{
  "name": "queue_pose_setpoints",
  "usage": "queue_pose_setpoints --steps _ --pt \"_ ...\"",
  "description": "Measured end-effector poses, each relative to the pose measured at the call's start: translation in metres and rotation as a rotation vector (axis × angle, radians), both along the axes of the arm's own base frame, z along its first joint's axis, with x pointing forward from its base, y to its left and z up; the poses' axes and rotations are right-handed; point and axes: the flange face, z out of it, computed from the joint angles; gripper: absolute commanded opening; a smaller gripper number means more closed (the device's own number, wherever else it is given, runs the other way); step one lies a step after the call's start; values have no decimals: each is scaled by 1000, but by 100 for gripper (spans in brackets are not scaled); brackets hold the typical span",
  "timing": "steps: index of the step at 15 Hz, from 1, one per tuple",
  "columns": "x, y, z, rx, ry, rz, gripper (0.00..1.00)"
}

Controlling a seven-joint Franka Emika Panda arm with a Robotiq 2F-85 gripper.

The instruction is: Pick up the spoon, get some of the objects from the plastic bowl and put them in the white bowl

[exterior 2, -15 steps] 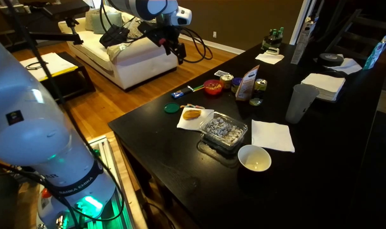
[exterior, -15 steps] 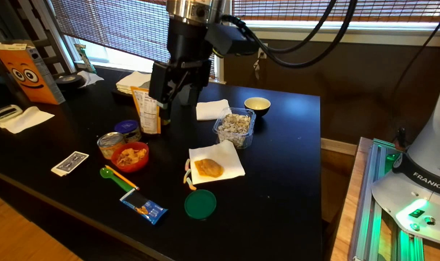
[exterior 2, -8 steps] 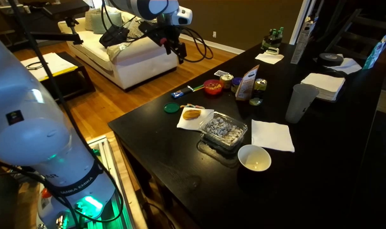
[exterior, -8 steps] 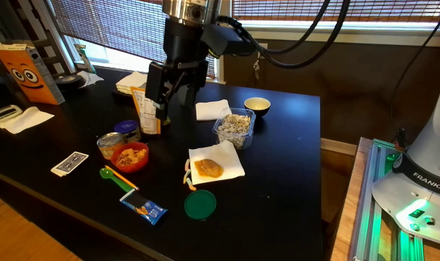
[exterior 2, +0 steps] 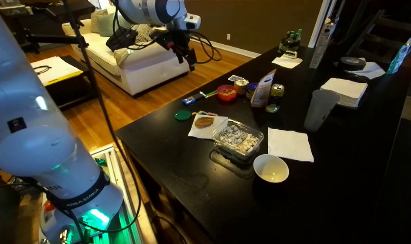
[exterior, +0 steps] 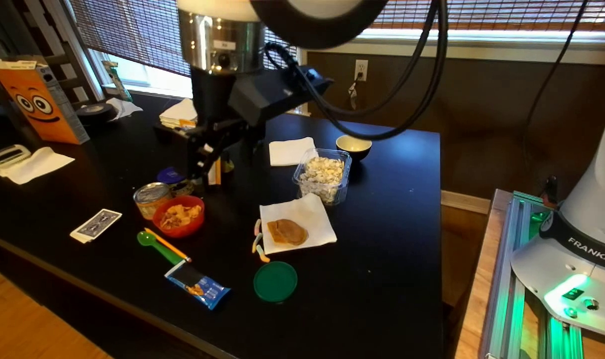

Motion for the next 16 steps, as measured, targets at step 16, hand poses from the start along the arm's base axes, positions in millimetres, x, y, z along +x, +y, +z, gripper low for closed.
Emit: queue_pose_setpoints --steps 16 --pt "113 121 -112 -75 -60 -44 100"
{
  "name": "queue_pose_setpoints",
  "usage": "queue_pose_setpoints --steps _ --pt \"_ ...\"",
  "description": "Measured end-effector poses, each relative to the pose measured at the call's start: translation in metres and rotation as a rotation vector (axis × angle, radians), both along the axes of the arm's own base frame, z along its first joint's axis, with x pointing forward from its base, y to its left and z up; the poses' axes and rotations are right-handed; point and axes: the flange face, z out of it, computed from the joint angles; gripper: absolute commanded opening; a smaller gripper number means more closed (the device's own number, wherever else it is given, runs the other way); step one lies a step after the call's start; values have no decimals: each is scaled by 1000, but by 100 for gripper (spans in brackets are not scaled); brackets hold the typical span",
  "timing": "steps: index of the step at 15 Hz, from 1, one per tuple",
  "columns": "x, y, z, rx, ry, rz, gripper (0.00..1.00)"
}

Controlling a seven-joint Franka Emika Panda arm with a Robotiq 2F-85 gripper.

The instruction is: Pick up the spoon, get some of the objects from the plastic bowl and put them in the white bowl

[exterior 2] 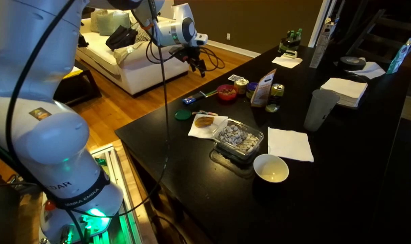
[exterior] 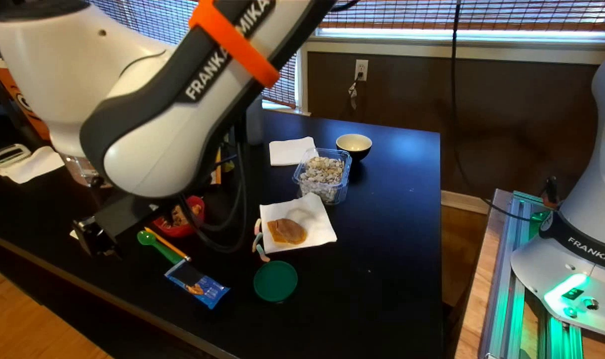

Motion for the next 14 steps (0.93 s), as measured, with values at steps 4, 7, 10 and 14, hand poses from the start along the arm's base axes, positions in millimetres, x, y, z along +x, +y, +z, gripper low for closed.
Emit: queue_pose_setpoints --steps 4,7,10,14 --pt "19 5 -29 -67 -10 -2 100" --pt "22 12 -38 -81 -5 1 100" --pt "23 13 -37 -81 -7 0 100" --pt "25 10 -45 -72 9 -16 100"
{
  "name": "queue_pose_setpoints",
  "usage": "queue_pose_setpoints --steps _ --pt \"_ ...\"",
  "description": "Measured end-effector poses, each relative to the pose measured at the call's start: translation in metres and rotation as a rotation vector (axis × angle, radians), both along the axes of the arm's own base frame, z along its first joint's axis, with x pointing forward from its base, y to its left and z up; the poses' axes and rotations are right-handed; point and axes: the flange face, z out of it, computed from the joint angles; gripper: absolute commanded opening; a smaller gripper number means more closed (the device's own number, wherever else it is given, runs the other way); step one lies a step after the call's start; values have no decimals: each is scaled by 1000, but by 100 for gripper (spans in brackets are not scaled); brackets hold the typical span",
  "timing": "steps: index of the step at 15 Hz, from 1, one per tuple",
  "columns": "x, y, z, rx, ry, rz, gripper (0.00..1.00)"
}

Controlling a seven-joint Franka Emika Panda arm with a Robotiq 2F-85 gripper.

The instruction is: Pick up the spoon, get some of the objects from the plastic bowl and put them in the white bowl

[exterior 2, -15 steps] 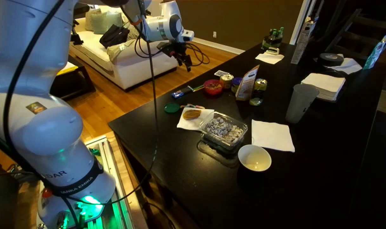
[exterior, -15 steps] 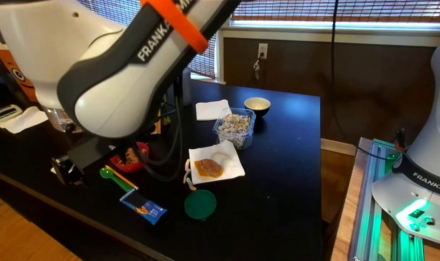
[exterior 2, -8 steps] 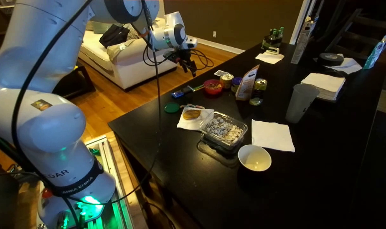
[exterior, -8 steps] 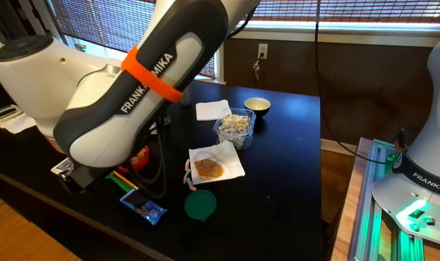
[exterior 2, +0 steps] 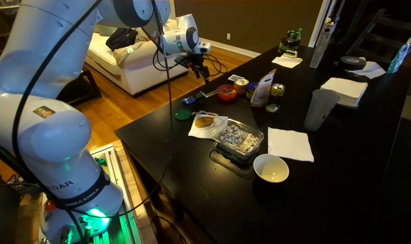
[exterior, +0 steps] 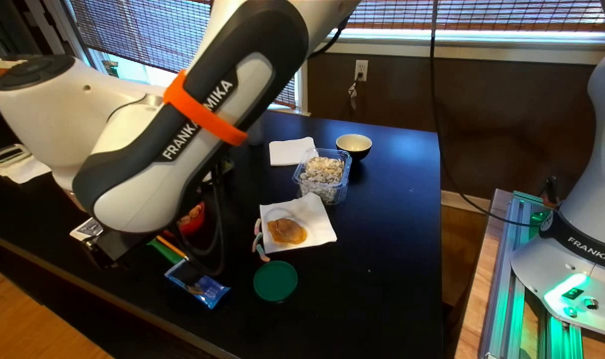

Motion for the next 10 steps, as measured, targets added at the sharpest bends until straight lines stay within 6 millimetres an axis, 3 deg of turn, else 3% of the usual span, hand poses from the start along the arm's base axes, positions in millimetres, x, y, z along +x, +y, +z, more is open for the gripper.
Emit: queue_pose_setpoints --steps 2,3,6,7,10 --pt "3 -5 -10 5 5 -8 100" --pt "5 -7 -16 9 4 -11 94" --pt "11 -12 -32 21 -1 -13 59" --pt "12 -13 -36 22 -2 -8 52" --pt "13 -9 -43 19 -2 19 47"
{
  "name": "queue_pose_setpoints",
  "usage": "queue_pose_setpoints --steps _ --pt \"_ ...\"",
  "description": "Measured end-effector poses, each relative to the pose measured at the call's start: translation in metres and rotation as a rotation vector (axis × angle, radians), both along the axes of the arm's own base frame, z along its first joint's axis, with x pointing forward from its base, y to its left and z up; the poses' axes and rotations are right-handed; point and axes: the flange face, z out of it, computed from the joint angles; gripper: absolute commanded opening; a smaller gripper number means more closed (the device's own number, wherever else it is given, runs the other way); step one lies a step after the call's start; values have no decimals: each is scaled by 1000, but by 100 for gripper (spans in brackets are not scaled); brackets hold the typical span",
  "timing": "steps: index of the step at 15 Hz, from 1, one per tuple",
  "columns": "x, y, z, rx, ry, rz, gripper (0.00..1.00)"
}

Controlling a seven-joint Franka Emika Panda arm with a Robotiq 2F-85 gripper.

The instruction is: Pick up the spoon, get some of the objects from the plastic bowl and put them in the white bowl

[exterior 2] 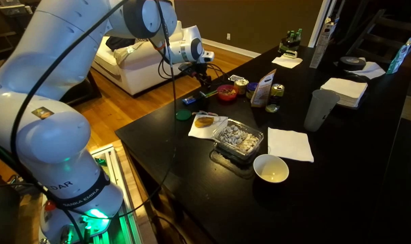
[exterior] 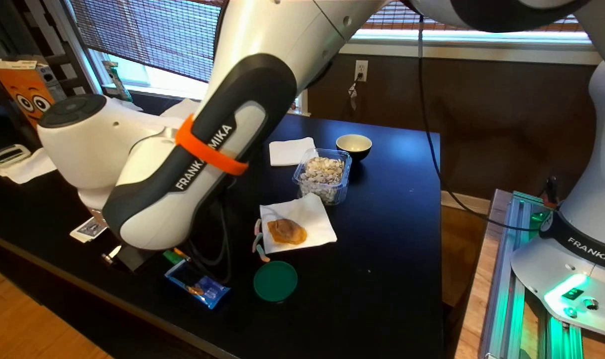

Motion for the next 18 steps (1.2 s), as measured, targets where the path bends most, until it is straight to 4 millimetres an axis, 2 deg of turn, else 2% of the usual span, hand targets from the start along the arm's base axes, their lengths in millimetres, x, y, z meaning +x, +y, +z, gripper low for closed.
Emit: queue_pose_setpoints --steps 1,2,5,11,14,15,16,18 --pt "1 2 -1 1 -4 11 44" --pt "2 4 0 3 -10 20 49" --pt "7 8 5 8 -34 36 50" --pt "24 -3 7 4 -63 48 50" --pt "32 -11 1 13 -73 55 39" --pt "34 -14 -2 16 -74 56 39" --pt "37 -17 -5 20 -76 56 27" --pt "40 -22 -11 28 -75 58 24"
